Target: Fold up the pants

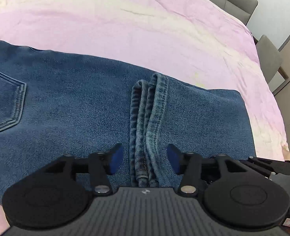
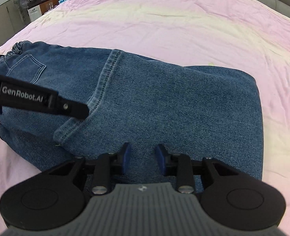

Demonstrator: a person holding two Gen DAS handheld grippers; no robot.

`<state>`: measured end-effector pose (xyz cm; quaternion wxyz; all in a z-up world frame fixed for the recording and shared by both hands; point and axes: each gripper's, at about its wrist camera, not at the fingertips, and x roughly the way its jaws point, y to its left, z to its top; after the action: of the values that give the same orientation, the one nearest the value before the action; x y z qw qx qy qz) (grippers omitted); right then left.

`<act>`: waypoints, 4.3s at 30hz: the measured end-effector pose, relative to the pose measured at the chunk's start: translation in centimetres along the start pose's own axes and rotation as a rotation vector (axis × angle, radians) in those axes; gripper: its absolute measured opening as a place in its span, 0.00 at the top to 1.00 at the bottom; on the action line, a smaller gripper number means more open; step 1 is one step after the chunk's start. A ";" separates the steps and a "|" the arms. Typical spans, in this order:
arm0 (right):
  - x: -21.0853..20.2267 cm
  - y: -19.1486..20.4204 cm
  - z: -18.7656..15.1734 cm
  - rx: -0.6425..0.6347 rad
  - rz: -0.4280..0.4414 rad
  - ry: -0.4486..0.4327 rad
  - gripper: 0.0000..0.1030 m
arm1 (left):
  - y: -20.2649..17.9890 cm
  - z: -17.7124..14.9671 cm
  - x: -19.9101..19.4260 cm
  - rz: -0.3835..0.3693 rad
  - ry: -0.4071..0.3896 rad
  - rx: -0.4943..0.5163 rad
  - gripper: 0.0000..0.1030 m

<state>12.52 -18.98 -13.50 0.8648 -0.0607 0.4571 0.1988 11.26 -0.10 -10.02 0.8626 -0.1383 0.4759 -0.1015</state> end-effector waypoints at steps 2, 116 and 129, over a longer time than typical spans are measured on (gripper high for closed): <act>0.1 -0.4 0.0 0.020 0.015 -0.001 0.73 | 0.4 0.1 1.2 -0.039 0.053 -0.027 0.32; -4.4 -5.2 -4.1 -0.073 -0.086 0.116 0.89 | -1.4 0.3 1.4 0.067 0.013 0.081 0.95; -5.8 -2.9 -2.6 -0.158 -0.143 0.092 0.90 | 2.3 0.4 -6.6 0.061 -0.087 -0.047 0.79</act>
<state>8.70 -24.07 -10.48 0.8475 -0.1700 0.4736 0.1692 8.23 4.13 -5.33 0.8817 -0.1482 0.4442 -0.0578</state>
